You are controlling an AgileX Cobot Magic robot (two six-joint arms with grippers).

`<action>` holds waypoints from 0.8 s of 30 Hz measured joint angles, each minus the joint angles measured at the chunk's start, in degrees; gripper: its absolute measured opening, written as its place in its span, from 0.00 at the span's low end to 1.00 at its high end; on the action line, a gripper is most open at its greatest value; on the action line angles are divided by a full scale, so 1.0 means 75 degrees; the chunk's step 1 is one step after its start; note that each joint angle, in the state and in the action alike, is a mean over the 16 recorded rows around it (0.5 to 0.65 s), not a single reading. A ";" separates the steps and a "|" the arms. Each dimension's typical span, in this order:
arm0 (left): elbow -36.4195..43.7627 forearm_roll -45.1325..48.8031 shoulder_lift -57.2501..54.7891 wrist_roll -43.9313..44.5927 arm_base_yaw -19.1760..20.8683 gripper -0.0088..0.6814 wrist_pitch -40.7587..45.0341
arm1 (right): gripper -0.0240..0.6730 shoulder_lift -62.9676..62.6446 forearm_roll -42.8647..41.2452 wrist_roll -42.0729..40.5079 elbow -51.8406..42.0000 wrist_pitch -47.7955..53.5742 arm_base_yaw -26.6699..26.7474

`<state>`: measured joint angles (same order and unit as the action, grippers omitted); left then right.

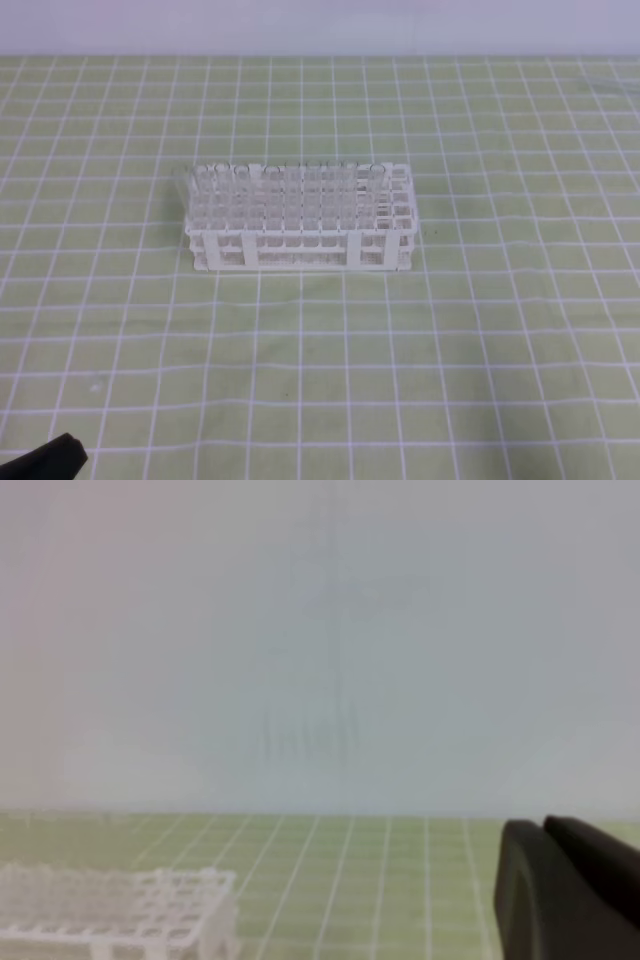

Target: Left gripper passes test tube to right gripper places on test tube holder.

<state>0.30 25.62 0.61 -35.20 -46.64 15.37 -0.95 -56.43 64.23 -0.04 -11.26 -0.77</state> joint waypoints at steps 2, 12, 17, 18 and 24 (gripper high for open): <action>0.0012 0.0004 0.0010 0.0000 0.0000 0.01 -0.0012 | 0.01 0.0000 0.0994 -0.0976 0.0000 0.0079 0.0000; 0.0053 0.0017 0.0043 -0.0001 0.0001 0.01 -0.0056 | 0.01 0.0000 0.7242 -0.7452 0.0000 0.1687 0.0000; 0.0053 0.0017 0.0043 -0.0001 0.0001 0.01 -0.0056 | 0.01 0.0000 0.8976 -0.9444 0.0000 0.2790 0.0000; 0.0053 0.0017 0.0043 -0.0001 0.0001 0.01 -0.0056 | 0.01 0.0000 0.9156 -0.9689 0.0000 0.2964 0.0000; 0.0053 0.0017 0.0043 -0.0001 0.0001 0.01 -0.0056 | 0.01 0.0000 0.9587 -1.0422 0.0000 0.3610 0.0000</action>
<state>0.70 25.75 0.93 -35.20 -46.62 14.95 -0.95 15.47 -13.93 -0.04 15.81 -0.77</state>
